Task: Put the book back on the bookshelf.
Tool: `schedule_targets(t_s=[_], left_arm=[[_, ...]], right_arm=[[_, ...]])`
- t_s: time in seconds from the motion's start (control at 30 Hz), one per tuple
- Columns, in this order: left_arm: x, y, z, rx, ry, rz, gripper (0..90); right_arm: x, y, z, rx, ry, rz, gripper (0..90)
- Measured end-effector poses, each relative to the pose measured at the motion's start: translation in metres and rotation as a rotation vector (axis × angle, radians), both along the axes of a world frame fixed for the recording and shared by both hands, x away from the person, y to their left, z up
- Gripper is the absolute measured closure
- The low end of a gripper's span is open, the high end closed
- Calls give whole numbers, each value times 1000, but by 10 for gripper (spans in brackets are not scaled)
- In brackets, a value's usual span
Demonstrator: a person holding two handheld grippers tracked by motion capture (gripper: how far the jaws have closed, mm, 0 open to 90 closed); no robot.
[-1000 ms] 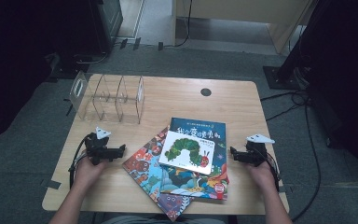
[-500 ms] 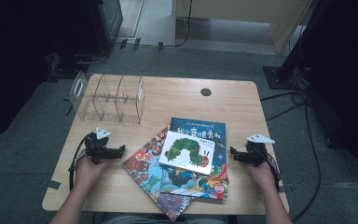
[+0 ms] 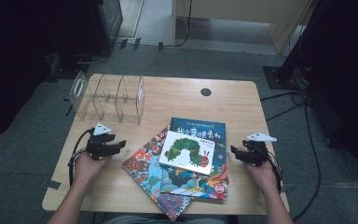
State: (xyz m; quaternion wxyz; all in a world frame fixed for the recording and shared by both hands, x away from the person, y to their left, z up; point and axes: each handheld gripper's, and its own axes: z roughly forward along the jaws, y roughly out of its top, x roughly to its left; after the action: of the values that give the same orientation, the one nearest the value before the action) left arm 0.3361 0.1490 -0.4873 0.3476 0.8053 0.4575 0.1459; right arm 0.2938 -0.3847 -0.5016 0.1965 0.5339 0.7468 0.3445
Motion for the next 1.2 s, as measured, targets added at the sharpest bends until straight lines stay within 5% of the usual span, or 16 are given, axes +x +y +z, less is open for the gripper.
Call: schedule_targets(t_s=[0.3, 0.57, 0.8, 0.93, 1.2], left_arm=[[-2, -27, 9, 25, -14, -119, 508], [6, -46, 13, -10, 40, -214, 643], [10, -63, 16, -42, 79, -276, 795], [9, -71, 15, -72, 94, -314, 879], [4, -90, 11, -87, 112, -388, 895]], right_arm=[[-16, 11, 15, 49, 10, 73, 610], [-26, 32, 21, 63, 24, 158, 742], [-31, 34, 23, 84, 18, 172, 895], [-29, 36, 22, 96, 14, 173, 899], [-20, 50, 17, 66, 37, 199, 899]])
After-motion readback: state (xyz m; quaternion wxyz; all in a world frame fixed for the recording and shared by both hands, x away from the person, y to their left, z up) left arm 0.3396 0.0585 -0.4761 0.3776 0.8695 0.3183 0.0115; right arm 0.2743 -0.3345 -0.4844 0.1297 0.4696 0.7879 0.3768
